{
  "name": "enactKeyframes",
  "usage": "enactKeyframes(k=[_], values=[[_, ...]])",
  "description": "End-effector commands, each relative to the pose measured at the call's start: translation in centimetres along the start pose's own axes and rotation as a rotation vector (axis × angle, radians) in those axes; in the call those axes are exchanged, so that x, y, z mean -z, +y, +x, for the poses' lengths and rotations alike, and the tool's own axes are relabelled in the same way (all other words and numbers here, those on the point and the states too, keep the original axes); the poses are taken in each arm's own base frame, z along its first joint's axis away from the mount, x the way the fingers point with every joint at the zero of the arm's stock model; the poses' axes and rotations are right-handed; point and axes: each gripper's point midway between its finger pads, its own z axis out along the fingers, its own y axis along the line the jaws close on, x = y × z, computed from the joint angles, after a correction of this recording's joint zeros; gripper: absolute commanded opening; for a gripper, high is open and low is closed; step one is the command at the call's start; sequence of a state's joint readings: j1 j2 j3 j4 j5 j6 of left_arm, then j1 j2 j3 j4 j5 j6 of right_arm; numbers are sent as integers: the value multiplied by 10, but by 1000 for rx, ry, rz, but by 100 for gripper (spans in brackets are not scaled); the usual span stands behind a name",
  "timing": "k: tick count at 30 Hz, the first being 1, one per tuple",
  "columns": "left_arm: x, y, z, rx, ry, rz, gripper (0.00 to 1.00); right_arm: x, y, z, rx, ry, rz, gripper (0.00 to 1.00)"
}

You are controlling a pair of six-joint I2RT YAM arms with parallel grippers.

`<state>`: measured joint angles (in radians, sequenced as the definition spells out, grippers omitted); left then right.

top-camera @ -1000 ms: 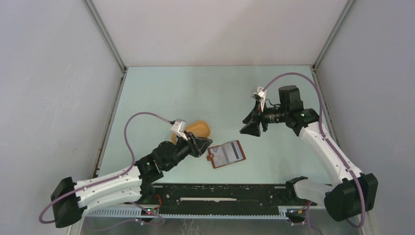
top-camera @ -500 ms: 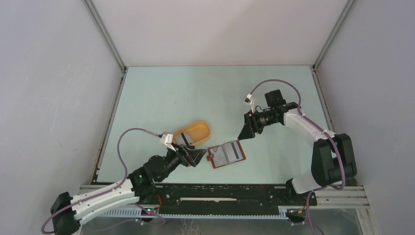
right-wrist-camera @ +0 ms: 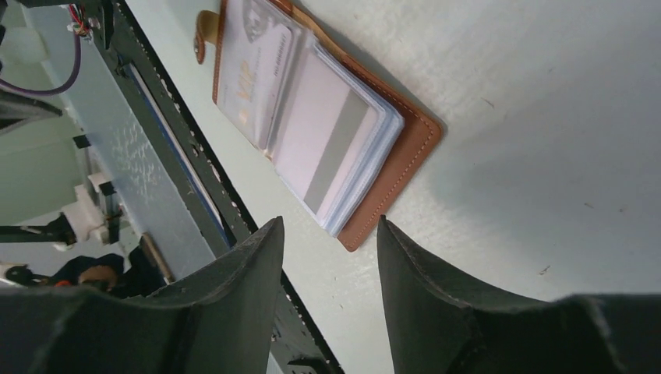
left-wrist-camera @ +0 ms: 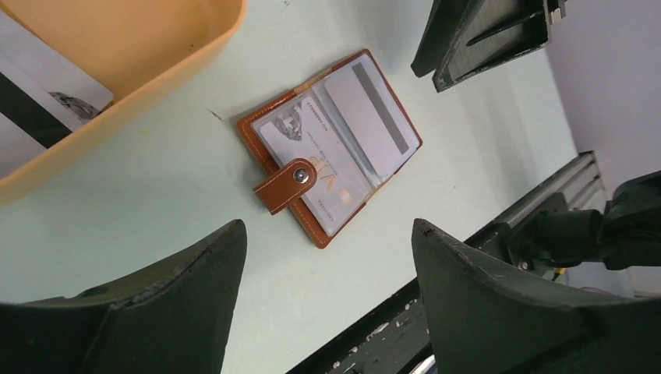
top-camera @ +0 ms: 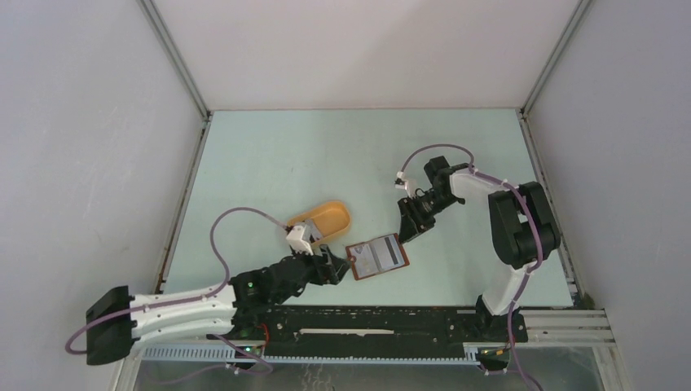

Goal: Put the credit cards into the card holder
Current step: Close the card holder at the center of the board.

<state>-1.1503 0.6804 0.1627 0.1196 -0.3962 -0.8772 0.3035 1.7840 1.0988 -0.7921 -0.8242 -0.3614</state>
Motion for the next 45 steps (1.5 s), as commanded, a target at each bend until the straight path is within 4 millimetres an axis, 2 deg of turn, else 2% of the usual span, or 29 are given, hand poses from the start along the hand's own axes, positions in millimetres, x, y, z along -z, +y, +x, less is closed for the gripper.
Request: enactKeyframes(k=[1, 8, 19, 24, 27, 29, 36, 39, 45], values=[[-9, -12, -19, -8, -54, -124, 83, 0, 0, -1, -54, 14, -15, 56], [-27, -12, -10, -2, -50, -230, 85, -10, -20, 3, -146, 31, 41, 55], [-61, -26, 20, -29, 64, -276, 86, -18, -28, 6, -184, 48, 40, 55], [-63, -6, 30, -100, 111, -407, 83, -17, -28, 5, -183, 45, 46, 55], [-65, 0, 34, -139, 135, -458, 73, -17, -28, 5, -182, 46, 45, 55], [-66, 4, 35, -165, 148, -488, 72, -18, -28, 6, -183, 48, 45, 55], [-67, 13, 30, -260, 154, -585, 67, -21, -27, 7, -179, 61, 41, 55], [-68, 12, 26, -274, 146, -596, 63, -22, -27, 8, -181, 66, 38, 55], [-68, 16, 26, -286, 140, -608, 60, -24, -26, 8, -182, 74, 33, 54]])
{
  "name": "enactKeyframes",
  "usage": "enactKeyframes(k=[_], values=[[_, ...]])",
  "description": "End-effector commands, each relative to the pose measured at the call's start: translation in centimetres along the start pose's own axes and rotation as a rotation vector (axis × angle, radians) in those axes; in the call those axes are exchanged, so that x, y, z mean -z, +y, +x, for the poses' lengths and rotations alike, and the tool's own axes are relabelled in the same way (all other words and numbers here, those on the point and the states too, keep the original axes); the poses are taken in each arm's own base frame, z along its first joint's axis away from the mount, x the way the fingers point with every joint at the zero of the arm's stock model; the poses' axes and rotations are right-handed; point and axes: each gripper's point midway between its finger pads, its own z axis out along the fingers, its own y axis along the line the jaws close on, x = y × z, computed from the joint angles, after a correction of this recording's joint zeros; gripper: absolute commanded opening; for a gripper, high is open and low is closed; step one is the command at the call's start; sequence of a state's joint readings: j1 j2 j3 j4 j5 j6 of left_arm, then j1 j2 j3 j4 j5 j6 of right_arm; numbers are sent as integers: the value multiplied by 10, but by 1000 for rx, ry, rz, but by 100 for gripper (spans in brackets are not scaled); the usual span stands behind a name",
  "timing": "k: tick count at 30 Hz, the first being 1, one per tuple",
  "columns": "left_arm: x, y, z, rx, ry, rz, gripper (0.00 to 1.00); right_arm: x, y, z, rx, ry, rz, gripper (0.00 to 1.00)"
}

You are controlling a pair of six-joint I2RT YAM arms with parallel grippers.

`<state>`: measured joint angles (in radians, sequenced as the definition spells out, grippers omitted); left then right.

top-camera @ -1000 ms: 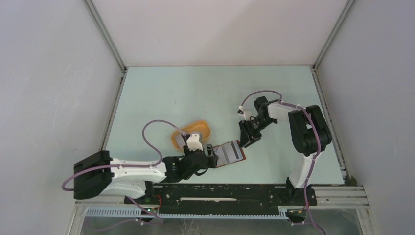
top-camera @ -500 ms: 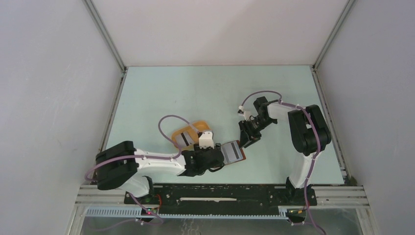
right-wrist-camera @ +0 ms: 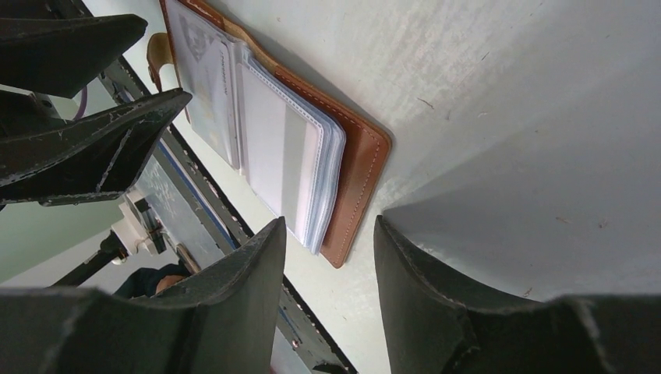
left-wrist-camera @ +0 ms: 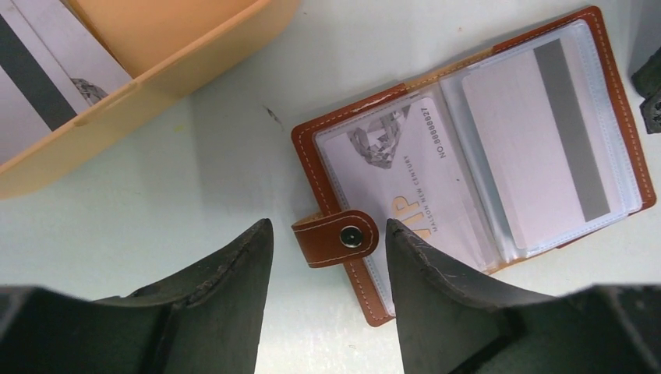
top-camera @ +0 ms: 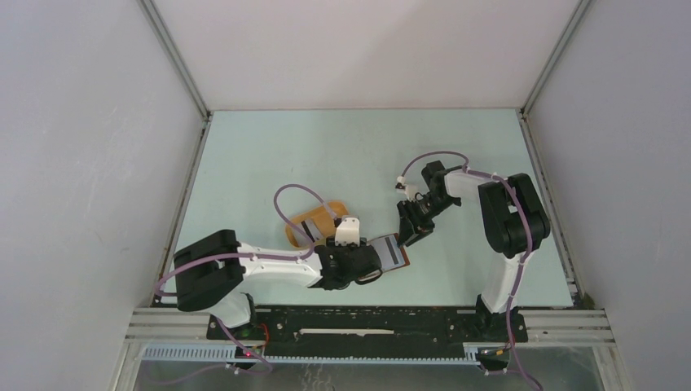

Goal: Put the credit cards into the card holder
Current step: Close the card holder at the center of the board.

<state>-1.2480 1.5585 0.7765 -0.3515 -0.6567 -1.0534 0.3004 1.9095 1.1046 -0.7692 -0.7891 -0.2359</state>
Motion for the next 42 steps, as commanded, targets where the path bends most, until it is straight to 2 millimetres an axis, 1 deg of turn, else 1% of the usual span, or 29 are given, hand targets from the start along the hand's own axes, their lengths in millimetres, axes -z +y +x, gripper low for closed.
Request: enactKeyframes(k=[1, 4, 12, 16, 24, 32, 34, 38, 42], values=[[1, -2, -15, -12, -58, -27, 59, -3, -3, -7, 16, 2, 14, 54], [0, -2, -15, -18, -62, -33, 57, -4, -3, -6, 17, 5, 16, 54], [-3, -1, -19, -37, -86, -52, 56, -4, -4, -7, 17, 3, 17, 54], [-2, -2, -21, -44, -89, -51, 52, -5, -4, -6, 11, 7, 14, 54], [-1, -1, -19, -61, -80, -43, 49, -6, -5, -5, 4, 12, 9, 54], [-1, 2, -15, -67, -70, -29, 37, -7, -5, -4, -18, 14, -13, 54], [0, 1, -15, -59, -71, -19, 32, -8, -4, -4, -24, 18, -20, 54], [5, 1, -18, -33, -83, 5, 16, -8, -3, -4, -26, 18, -27, 54], [14, 1, -28, 5, -112, 40, 9, -7, 0, -4, -29, 17, -39, 54]])
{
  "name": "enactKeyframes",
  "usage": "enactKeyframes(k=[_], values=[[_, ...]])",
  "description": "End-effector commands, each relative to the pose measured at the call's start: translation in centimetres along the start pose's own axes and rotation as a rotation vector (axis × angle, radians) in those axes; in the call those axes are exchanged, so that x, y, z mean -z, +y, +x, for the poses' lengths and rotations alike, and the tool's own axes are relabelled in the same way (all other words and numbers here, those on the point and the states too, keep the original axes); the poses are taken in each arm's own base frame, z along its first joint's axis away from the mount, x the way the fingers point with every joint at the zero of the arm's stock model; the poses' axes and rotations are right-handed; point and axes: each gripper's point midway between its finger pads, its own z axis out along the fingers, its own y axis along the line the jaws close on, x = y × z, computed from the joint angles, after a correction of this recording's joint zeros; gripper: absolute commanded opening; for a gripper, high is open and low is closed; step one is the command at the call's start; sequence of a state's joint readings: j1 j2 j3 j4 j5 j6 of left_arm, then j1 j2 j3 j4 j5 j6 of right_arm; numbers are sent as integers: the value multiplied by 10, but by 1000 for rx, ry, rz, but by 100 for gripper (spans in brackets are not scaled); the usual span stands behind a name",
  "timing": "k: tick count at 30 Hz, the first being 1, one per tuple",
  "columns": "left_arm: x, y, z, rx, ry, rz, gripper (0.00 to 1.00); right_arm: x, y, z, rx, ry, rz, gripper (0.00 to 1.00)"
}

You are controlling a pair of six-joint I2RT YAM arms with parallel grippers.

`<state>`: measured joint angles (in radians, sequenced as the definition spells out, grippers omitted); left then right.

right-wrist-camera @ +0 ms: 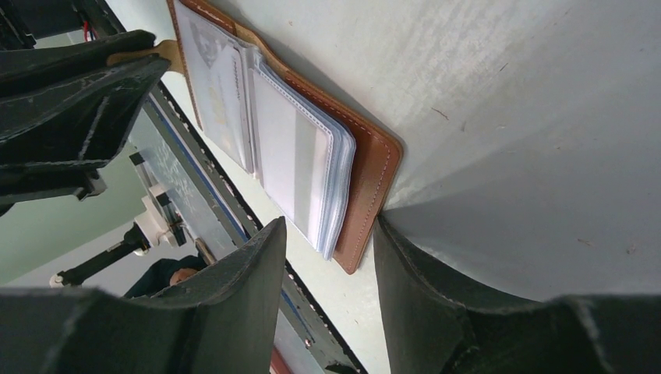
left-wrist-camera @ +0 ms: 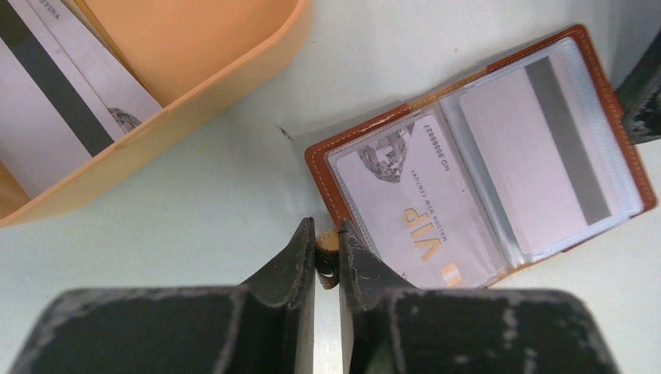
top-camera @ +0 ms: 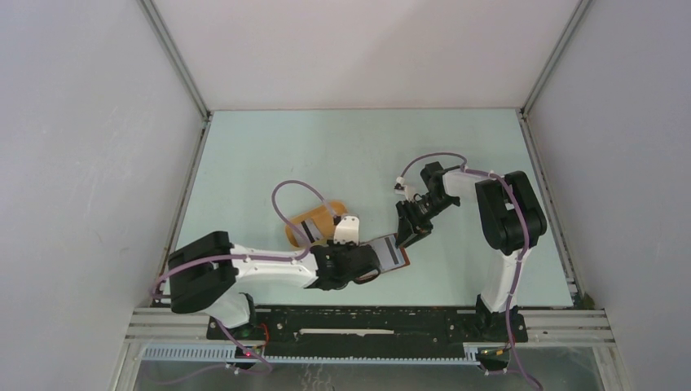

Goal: Put the credit cards into the card holder
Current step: Close the card holder at the center of the board.

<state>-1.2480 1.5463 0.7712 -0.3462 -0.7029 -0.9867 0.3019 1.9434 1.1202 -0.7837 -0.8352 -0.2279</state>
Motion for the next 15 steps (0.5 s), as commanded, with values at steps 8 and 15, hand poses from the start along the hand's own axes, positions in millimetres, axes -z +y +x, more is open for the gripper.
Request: enactKeyframes(k=[8, 15], values=[[38, -15, -51, 142, -156, 197, 3, -5, 12, -3, -25, 4, -91, 54], [53, -48, -75, 161, -195, 363, 0, -11, 31, 0, -52, 22, -199, 53]])
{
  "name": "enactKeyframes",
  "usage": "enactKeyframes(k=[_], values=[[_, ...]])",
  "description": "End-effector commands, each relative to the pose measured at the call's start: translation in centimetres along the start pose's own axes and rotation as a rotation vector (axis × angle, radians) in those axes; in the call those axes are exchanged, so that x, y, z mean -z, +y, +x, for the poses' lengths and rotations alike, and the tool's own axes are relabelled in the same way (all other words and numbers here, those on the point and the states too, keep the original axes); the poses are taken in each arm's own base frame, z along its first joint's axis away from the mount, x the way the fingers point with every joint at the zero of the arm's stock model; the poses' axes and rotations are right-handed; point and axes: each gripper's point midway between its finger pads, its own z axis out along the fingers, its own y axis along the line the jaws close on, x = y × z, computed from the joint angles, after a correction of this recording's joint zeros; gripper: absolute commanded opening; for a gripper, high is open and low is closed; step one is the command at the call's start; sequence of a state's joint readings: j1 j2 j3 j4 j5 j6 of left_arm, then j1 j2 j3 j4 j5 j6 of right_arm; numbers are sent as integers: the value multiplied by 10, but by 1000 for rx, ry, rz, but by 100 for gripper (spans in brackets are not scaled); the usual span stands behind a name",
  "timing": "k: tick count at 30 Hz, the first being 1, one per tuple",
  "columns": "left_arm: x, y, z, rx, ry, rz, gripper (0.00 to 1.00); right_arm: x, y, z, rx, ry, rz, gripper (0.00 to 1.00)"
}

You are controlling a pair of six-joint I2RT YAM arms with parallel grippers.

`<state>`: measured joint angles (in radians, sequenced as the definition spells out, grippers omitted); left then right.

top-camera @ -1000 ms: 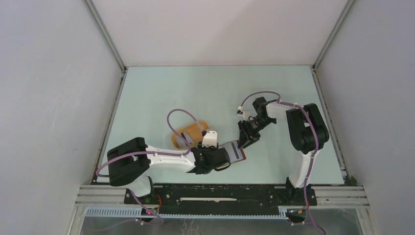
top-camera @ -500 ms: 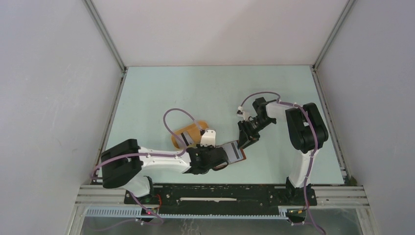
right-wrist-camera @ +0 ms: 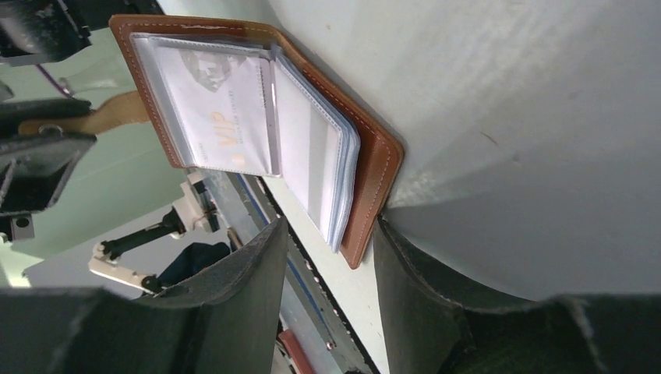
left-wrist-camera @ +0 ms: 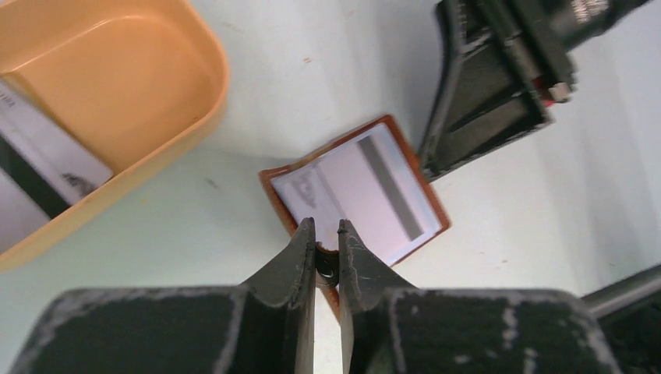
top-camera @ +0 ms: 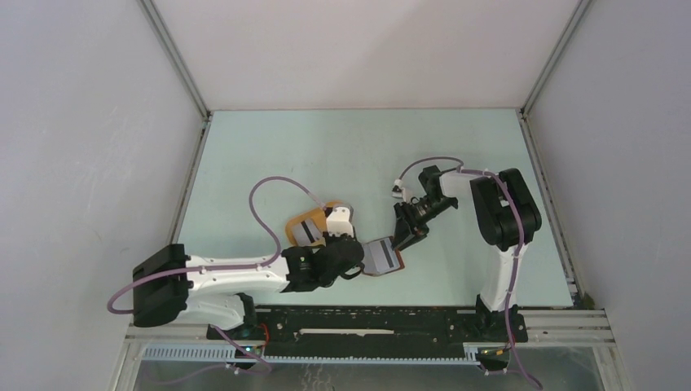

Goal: Put the credit cards into the card holder
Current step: Close the card holder at the center of the board.

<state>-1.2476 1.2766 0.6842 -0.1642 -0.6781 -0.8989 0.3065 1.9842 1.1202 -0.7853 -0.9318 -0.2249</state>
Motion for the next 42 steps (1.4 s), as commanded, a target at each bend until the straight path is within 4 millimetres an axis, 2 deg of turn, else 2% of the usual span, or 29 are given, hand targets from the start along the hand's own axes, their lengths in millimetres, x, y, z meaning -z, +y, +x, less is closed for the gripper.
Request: enactKeyframes(k=[1, 6, 11, 22, 29, 31, 32, 34, 38, 42], values=[[-1, -36, -19, 30, -41, 150, 0, -6, 23, -2, -23, 10, -120, 53], [-14, -64, -18, 59, -4, 249, 0, -8, 31, 0, -36, 16, -163, 52], [-22, -90, -20, 90, 16, 335, 0, 1, 33, -7, -54, -24, -191, 53], [-52, -110, 8, 203, 113, 437, 0, 44, 1, -24, -151, -217, -160, 51], [-64, -130, 19, 244, 170, 504, 2, 54, 0, -28, -147, -252, -158, 50], [-66, -135, 24, 254, 193, 523, 6, 55, 1, -28, -140, -256, -155, 50], [-65, -136, 25, 264, 199, 533, 16, 56, 2, -28, -137, -257, -154, 50], [-63, -136, 25, 276, 200, 547, 28, 56, 2, -28, -131, -259, -152, 50], [-46, -136, 5, 265, 150, 585, 48, 58, 2, -29, -118, -263, -143, 50], [-21, -132, -17, 209, 94, 622, 59, 60, 3, -29, -98, -269, -131, 49]])
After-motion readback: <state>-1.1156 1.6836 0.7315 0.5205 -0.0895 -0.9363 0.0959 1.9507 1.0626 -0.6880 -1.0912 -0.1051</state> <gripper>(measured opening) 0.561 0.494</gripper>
